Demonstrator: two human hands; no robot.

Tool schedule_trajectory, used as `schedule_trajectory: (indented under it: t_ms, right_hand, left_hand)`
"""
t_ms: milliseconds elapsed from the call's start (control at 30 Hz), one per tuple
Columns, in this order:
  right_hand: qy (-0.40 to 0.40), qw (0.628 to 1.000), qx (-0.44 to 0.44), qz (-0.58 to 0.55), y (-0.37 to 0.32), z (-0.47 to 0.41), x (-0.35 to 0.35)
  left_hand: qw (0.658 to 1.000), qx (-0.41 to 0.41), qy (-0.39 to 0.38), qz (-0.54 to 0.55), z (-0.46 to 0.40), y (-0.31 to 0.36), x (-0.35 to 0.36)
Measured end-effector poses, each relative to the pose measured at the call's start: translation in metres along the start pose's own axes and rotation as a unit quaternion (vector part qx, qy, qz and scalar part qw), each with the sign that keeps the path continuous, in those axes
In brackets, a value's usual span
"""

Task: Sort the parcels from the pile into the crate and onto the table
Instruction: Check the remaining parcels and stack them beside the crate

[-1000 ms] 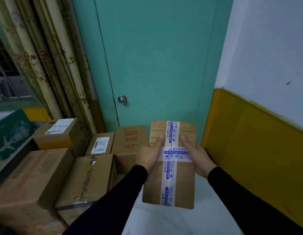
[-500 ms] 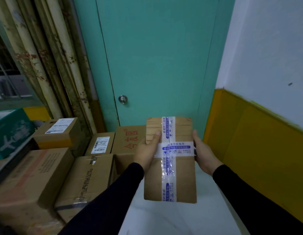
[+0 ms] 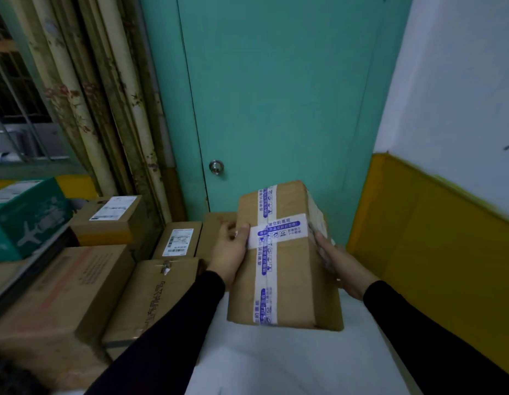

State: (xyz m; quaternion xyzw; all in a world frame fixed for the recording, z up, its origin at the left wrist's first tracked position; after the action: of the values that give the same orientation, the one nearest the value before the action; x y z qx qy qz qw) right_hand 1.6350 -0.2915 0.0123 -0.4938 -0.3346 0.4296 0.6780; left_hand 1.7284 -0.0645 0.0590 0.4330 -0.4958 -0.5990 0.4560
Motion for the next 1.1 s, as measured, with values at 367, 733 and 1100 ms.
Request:
schedule_trajectory:
  t_ms: [367,733,1100]
  right_hand:
    - [0.030,0.997,0.069,0.028,0.035,-0.013,-0.020]
    - [-0.011,0.982,0.067,-0.175,0.014,-0.018,-0.008]
    - [-0.086,0.986,0.007,-0.141,-0.010,-0.018,0.068]
  left_hand:
    - [0.976,-0.048,-0.082,-0.195,0.000,-0.036,0.026]
    - [0.999,0.002,0.029,-0.033,-0.011,-0.005,0.003]
    - [0.995,-0.081,0.032,0.051,-0.013,-0.028,-0.041]
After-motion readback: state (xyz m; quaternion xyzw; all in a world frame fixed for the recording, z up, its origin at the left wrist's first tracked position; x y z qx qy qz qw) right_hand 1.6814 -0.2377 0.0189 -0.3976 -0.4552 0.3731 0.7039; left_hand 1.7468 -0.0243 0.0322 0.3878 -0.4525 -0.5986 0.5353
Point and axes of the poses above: each hand's wrist, its own z-axis away from the middle knuckle, its own x-axis out of the palm, y = z × x, the point moved 10 cm from there along -z, towards the middle knuckle, and after that the axes turned 3 degrees about y, right-handed, at the moved point
